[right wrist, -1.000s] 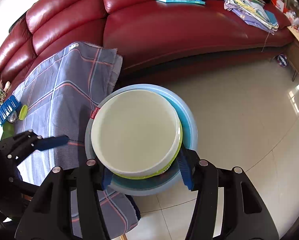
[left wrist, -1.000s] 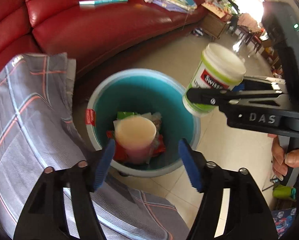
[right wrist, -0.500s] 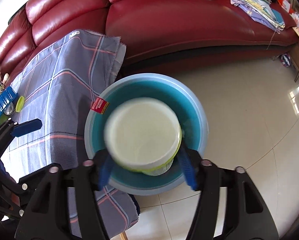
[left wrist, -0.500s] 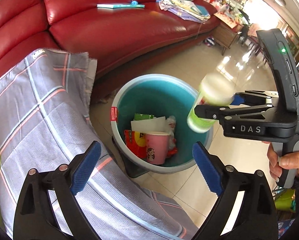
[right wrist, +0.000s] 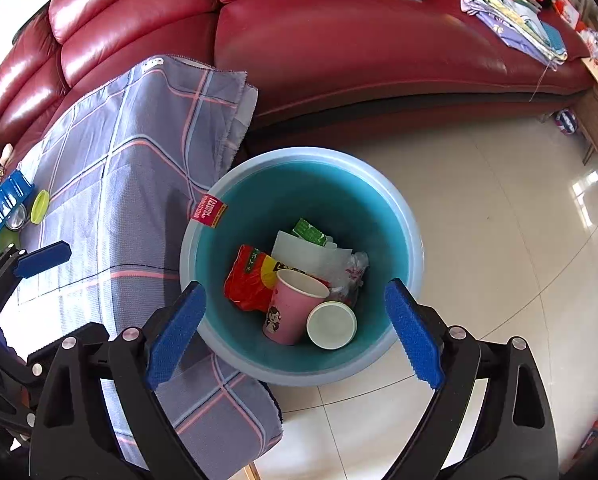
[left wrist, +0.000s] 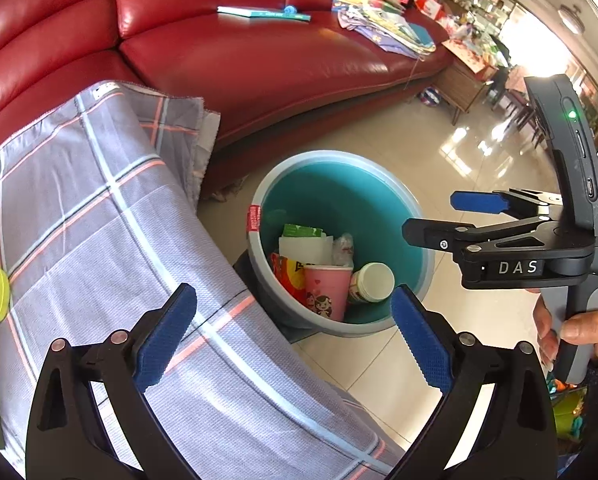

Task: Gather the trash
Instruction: 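Move both tools back over the table toward the green box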

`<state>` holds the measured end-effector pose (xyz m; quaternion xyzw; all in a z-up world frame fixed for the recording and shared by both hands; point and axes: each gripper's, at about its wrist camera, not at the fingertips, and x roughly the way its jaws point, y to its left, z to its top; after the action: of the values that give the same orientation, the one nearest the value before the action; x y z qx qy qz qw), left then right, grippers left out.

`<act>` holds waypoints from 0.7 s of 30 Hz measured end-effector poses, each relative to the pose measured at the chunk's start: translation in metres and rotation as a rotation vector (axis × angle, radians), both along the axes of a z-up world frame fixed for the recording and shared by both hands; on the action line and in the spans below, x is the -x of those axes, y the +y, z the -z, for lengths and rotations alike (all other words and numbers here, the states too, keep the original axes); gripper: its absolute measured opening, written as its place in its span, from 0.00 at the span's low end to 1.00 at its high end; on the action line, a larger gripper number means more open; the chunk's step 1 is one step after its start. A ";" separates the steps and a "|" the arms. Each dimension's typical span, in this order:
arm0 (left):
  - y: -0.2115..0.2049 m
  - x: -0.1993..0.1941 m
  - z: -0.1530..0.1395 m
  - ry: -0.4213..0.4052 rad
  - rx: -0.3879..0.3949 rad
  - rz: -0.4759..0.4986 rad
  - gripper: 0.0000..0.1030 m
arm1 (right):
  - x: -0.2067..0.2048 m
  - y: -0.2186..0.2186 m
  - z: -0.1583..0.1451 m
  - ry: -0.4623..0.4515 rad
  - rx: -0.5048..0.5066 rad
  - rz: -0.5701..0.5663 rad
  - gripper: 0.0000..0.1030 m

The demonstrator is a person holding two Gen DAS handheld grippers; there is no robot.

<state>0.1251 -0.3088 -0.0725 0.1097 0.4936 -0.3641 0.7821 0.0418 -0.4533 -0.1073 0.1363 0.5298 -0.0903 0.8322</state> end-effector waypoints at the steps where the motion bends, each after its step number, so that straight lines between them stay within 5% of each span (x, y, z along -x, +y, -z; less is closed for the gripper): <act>1: 0.003 -0.001 -0.001 -0.002 0.002 -0.004 0.95 | 0.000 0.002 -0.002 -0.001 0.004 -0.003 0.84; 21: 0.133 -0.024 -0.042 -0.091 -0.028 -0.204 0.95 | -0.052 0.112 -0.041 -0.023 0.052 -0.179 0.84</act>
<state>0.1495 -0.1755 -0.0308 0.0864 0.4712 -0.2702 0.8352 0.0939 -0.3416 -0.0663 0.0677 0.5279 -0.0278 0.8462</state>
